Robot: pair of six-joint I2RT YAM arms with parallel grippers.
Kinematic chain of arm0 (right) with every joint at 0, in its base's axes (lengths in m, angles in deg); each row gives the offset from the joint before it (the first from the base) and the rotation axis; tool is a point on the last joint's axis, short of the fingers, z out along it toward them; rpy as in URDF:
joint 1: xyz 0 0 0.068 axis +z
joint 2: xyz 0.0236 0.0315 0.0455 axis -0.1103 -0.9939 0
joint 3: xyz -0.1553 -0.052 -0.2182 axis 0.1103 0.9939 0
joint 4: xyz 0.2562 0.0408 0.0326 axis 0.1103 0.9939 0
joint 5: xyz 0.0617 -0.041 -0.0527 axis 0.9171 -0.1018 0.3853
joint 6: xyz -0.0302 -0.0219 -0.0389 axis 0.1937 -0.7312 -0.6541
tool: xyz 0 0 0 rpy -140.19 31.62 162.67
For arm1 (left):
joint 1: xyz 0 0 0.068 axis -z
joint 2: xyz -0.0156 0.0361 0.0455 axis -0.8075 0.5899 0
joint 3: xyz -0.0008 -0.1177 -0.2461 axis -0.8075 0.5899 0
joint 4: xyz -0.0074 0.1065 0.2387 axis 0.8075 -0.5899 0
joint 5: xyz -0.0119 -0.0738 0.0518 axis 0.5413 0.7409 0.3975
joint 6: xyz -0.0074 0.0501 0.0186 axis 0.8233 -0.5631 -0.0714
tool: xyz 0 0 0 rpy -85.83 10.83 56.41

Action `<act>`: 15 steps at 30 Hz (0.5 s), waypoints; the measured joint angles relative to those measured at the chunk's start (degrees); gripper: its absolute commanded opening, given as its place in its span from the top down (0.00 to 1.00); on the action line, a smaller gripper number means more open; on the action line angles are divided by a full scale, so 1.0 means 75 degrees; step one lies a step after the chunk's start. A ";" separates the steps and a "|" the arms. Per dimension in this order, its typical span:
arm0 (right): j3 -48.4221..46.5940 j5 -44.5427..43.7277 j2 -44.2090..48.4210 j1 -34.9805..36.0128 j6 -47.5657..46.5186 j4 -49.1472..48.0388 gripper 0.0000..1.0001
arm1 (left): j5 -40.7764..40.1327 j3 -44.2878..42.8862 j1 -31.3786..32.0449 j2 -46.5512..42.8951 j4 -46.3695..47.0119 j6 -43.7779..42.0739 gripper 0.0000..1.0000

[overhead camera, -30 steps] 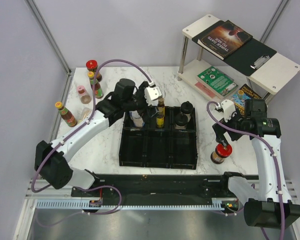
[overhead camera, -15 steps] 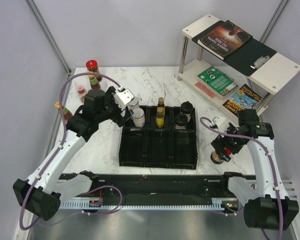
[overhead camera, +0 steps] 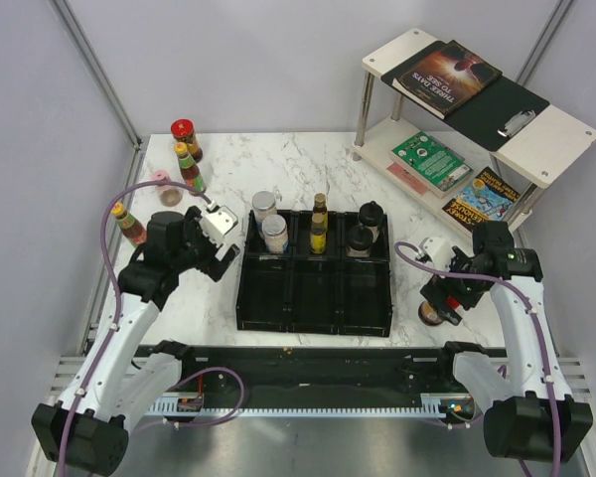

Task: Organize the condiment bottles
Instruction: Pick up the bottle from the center of the board.

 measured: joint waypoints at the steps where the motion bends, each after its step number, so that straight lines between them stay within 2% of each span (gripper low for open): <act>1: 0.0038 0.0003 0.0000 0.0000 -0.0047 -0.0017 0.02 | 0.0009 0.0111 -0.0055 -0.0041 -0.0006 0.0000 0.01; 13: 0.0198 0.0058 -0.0134 0.0125 -0.0204 -0.0364 0.02 | 0.0256 0.0766 -0.0516 -0.0854 -0.0003 0.0178 0.01; 15: 0.0198 0.0061 -0.0163 0.0219 -0.0184 -0.0460 0.04 | 0.0323 0.0822 -0.0577 -0.0956 0.0032 0.0201 0.01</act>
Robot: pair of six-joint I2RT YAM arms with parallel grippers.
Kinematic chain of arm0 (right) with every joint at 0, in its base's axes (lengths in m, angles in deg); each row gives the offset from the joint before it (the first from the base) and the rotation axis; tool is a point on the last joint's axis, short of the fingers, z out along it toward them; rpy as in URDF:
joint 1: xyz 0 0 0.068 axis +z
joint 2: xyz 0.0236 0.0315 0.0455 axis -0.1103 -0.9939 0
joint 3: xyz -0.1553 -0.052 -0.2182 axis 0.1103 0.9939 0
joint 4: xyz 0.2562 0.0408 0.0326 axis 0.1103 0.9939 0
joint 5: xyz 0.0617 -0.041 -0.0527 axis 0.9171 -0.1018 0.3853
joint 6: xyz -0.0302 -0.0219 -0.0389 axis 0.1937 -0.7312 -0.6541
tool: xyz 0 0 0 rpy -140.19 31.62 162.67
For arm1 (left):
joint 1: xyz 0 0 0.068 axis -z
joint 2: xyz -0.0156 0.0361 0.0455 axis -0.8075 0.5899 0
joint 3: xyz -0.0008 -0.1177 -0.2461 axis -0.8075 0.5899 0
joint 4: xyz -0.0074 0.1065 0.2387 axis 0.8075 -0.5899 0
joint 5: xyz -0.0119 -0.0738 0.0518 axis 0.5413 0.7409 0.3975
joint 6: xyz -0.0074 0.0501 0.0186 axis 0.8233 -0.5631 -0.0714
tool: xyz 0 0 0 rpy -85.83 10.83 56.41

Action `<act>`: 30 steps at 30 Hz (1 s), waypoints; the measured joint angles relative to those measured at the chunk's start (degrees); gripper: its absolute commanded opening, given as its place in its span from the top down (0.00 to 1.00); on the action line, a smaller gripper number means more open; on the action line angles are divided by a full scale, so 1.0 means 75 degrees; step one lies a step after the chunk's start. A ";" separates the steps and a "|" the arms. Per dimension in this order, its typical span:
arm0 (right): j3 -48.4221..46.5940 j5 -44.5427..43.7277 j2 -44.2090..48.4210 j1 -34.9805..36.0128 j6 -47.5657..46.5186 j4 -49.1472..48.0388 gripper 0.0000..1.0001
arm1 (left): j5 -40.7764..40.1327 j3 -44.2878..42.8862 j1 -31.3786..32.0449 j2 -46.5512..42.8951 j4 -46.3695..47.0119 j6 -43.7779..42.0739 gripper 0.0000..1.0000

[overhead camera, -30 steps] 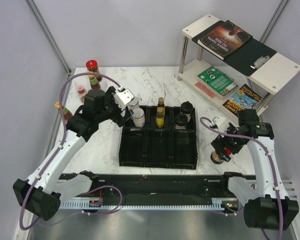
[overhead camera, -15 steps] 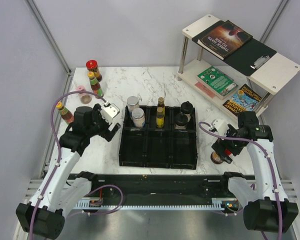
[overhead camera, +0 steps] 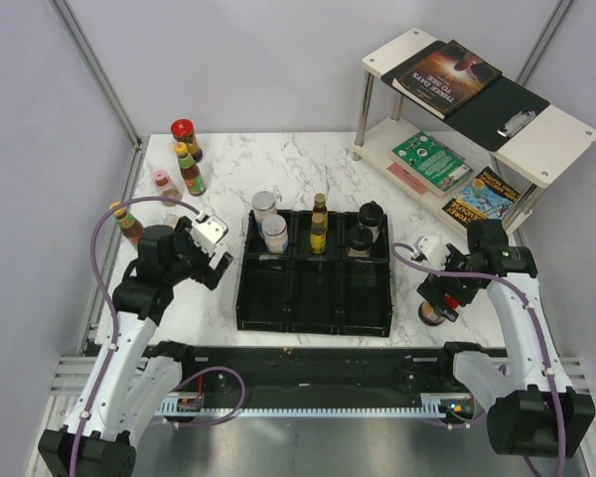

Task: Organize the condiment bottles
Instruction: Pick up the bottle from the center of the board.

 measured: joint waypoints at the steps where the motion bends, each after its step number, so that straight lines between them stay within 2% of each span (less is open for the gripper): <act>1: 0.0003 0.0000 -0.0015 0.0052 0.0009 -0.0050 0.07 | 0.0020 0.0020 -0.0038 -0.0023 0.0006 0.0003 0.01; 4: 0.0055 0.0000 -0.0067 0.0195 0.0064 -0.0184 0.15 | 0.0079 0.0076 -0.0189 -0.0020 0.0029 0.0029 0.01; 7: 0.0087 0.0017 -0.0128 0.0271 0.0146 -0.0187 0.27 | 0.0210 0.0111 -0.0315 -0.0023 0.0029 0.0044 0.01; 10: 0.0102 -0.0012 -0.0131 0.0297 0.0111 -0.0198 0.73 | 0.0303 0.0117 -0.0393 -0.0023 0.0029 0.0055 0.01; 11: 0.0102 -0.0026 -0.0128 0.0297 0.0184 -0.0204 0.95 | 0.0350 0.0117 -0.0428 -0.0023 0.0029 0.0058 0.01; 12: 0.0102 -0.0041 -0.0125 0.0297 0.0149 -0.0204 1.00 | 0.0393 0.0117 -0.0455 -0.0023 0.0029 0.0058 0.01; 18: -0.0061 -0.0152 -0.0256 0.0347 0.0137 -0.0035 1.00 | 0.0466 0.0134 -0.0609 -0.0023 0.0035 0.0061 0.01; 22: -0.0784 -0.0262 -0.0417 0.0458 0.0198 0.0423 1.00 | 0.0589 0.0134 -0.0699 -0.0023 0.0041 0.0061 0.01; 30: -0.2640 -0.0356 -0.0860 0.1629 0.0848 0.0562 1.00 | 0.0801 0.0134 -0.0845 -0.0023 0.0041 0.0061 0.01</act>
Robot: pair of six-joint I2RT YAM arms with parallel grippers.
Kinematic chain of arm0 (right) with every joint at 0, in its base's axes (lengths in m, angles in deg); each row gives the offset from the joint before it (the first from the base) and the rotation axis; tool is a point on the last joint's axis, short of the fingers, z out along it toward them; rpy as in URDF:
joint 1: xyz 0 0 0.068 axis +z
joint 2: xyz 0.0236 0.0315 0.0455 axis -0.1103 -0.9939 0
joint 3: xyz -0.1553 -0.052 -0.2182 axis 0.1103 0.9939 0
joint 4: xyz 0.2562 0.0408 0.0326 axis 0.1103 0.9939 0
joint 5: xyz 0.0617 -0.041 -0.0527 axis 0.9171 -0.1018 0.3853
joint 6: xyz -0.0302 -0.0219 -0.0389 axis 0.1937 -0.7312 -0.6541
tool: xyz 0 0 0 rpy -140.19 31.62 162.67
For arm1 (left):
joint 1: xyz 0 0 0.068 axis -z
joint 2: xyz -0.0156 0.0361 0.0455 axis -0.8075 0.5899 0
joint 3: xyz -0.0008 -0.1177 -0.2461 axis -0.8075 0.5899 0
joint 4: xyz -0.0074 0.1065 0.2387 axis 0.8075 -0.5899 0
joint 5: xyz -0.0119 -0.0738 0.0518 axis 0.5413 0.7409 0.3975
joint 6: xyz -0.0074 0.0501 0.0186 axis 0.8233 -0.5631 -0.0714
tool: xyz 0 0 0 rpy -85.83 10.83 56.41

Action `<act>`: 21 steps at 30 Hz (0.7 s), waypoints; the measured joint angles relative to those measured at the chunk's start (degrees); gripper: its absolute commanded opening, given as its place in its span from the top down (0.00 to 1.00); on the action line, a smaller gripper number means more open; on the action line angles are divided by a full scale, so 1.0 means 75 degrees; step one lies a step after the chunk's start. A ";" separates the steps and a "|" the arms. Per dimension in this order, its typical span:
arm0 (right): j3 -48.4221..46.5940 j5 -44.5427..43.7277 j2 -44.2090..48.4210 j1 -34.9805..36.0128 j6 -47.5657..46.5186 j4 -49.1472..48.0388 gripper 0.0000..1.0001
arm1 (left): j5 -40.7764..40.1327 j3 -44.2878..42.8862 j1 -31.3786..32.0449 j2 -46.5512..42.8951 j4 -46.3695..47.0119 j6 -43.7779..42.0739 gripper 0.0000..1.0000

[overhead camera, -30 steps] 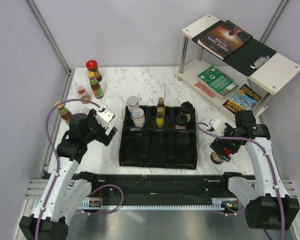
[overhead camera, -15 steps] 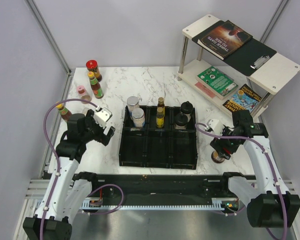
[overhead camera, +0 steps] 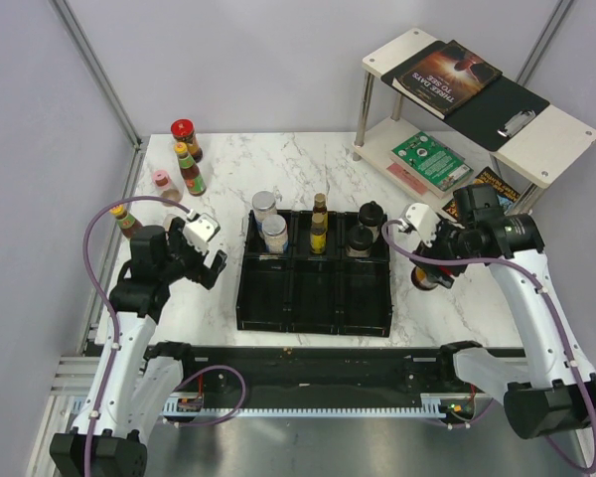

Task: Organize the condiment bottles
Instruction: Pick up the bottle from the center of the board, then place the bottle in the storage box.

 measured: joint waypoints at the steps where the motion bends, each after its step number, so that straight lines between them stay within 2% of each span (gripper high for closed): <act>1: -0.0117 -0.0009 -0.0064 0.0175 0.0122 -0.0009 1.00 | 0.0009 0.0000 -0.0012 0.0000 0.0000 0.0003 0.01; 7: -0.0825 -0.0233 -0.0708 0.1594 0.1046 -0.0114 1.00 | 0.0061 0.0000 -0.0096 0.0000 0.0000 0.0000 0.01; 13: -0.0880 -0.0568 -0.1201 0.3168 0.1813 -0.0609 1.00 | 0.0070 0.0009 -0.0149 0.0017 0.0003 0.0000 0.01; 21: -0.0877 -0.0685 -0.1580 0.3512 0.2101 -0.1070 1.00 | 0.0137 0.0055 -0.0207 0.0032 0.0006 0.0000 0.01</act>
